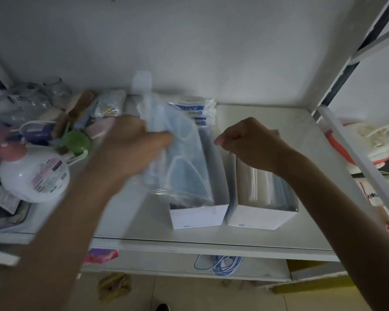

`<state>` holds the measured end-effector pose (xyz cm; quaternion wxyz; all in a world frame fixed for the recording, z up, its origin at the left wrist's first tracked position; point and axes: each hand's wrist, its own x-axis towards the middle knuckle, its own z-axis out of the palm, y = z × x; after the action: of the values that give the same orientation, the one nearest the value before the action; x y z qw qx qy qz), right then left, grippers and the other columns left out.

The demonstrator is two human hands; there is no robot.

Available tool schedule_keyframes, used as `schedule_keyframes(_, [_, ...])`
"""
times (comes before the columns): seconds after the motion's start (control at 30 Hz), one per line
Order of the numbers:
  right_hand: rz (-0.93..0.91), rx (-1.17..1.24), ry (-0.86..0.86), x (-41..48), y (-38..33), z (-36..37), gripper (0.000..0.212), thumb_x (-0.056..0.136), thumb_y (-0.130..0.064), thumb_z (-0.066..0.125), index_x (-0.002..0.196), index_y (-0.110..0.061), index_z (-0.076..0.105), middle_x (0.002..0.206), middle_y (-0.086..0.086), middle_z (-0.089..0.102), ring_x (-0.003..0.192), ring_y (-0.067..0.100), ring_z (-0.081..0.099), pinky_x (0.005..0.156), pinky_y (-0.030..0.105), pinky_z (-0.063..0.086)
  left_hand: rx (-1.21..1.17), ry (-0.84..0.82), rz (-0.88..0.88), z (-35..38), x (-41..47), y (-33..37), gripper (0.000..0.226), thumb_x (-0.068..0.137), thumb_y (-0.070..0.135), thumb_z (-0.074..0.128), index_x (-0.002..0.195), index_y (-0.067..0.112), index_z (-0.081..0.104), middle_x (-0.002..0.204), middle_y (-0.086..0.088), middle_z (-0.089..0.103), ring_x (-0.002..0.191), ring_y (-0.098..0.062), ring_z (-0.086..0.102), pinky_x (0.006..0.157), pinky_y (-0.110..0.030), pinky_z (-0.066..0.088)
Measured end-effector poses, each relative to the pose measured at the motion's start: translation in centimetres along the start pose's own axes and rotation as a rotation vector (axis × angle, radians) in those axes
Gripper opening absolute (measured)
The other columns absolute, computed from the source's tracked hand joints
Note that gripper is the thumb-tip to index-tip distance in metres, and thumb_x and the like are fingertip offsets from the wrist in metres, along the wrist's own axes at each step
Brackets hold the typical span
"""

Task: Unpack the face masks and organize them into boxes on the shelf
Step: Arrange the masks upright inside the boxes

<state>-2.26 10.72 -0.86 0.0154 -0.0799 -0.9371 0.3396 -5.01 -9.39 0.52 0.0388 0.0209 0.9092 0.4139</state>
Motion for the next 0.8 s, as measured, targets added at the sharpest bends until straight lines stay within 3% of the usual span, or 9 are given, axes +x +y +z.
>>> schedule_keyframes(0.1, [0.029,0.062,-0.057,0.6,0.2,0.6,0.025,0.086,-0.005,0.049,0.088,0.002,0.073,0.086,0.023,0.071,0.084,0.038,0.069,0.072,0.03,0.058,0.078,-0.036,0.067,2.1,-0.7,2.3,0.02,0.078,0.025,0.065,0.086,0.007,0.06,0.075,-0.006,0.059,0.065,-0.021,0.06,0.049,-0.023,0.038])
schedule_keyframes(0.17, [0.006,0.029,-0.093,0.6,0.2,0.9,0.025,0.09,-0.01,0.049,0.094,0.002,0.07,0.091,0.022,0.07,0.086,0.038,0.068,0.08,0.046,0.057,0.167,-0.02,0.096,4.1,-1.2,3.8,0.021,0.085,0.018,0.06,0.101,0.006,0.052,0.091,-0.008,0.052,0.08,-0.026,0.057,0.062,-0.026,0.039])
schedule_keyframes(0.23, [-0.018,0.025,-0.1,0.5,0.1,1.0,0.029,0.093,-0.018,0.048,0.098,0.004,0.067,0.096,0.024,0.069,0.091,0.04,0.065,0.083,0.049,0.054,0.255,-0.006,0.064,5.4,-0.7,4.0,0.033,0.089,0.013,0.055,0.12,0.006,0.048,0.115,-0.015,0.05,0.106,-0.033,0.053,0.08,-0.034,0.042])
schedule_keyframes(0.3, [-0.017,0.036,-0.105,0.4,0.1,1.1,0.031,0.093,-0.023,0.051,0.099,0.004,0.067,0.097,0.023,0.069,0.091,0.039,0.065,0.083,0.047,0.055,0.333,0.031,0.072,5.2,-0.3,4.4,0.039,0.09,0.012,0.053,0.127,0.006,0.044,0.126,-0.017,0.047,0.117,-0.034,0.048,0.089,-0.037,0.042])
schedule_keyframes(0.4, [-0.077,-0.031,-0.148,-0.4,0.1,0.9,0.021,0.086,-0.019,0.064,0.098,-0.004,0.073,0.093,0.011,0.071,0.088,0.029,0.068,0.072,0.028,0.052,0.382,0.051,0.049,4.6,-0.3,4.2,0.04,0.089,0.013,0.055,0.127,0.004,0.045,0.128,-0.019,0.048,0.118,-0.037,0.048,0.09,-0.039,0.042])
schedule_keyframes(0.47, [-0.148,-0.163,-0.251,-1.1,-0.1,0.9,0.028,0.08,-0.021,0.075,0.105,-0.009,0.071,0.107,0.003,0.064,0.098,0.023,0.065,0.071,0.02,0.045,0.381,0.054,0.039,4.3,-0.1,3.8,0.039,0.09,0.018,0.056,0.125,0.004,0.047,0.127,-0.02,0.049,0.116,-0.038,0.05,0.088,-0.039,0.042])
schedule_keyframes(0.6, [-0.182,-0.384,-0.371,-2.1,-0.2,1.4,0.063,0.073,-0.041,0.079,0.124,-0.011,0.06,0.138,0.005,0.034,0.118,0.024,0.046,0.093,0.031,0.044,0.339,0.073,0.036,4.3,0.3,4.2,0.036,0.092,0.017,0.051,0.123,0.0,0.048,0.127,-0.023,0.05,0.116,-0.04,0.05,0.083,-0.037,0.04])
schedule_keyframes(0.7, [-0.235,-0.363,-0.344,-2.2,-0.4,2.0,0.051,0.076,-0.035,0.076,0.119,-0.01,0.062,0.135,0.008,0.035,0.121,0.024,0.04,0.102,0.029,0.038,0.299,0.024,0.053,5.4,0.1,4.5,0.036,0.095,0.024,0.05,0.123,0.001,0.049,0.123,-0.021,0.053,0.111,-0.037,0.053,0.076,-0.034,0.037])
schedule_keyframes(0.8, [-0.309,-0.293,-0.264,-2.0,-0.1,2.1,0.025,0.084,-0.011,0.064,0.107,-0.001,0.066,0.123,0.011,0.048,0.113,0.021,0.045,0.087,0.018,0.036,0.251,-0.067,0.045,6.4,-0.1,4.0,0.039,0.088,0.025,0.063,0.118,0.005,0.05,0.115,-0.016,0.056,0.092,-0.03,0.054,0.064,-0.028,0.037])
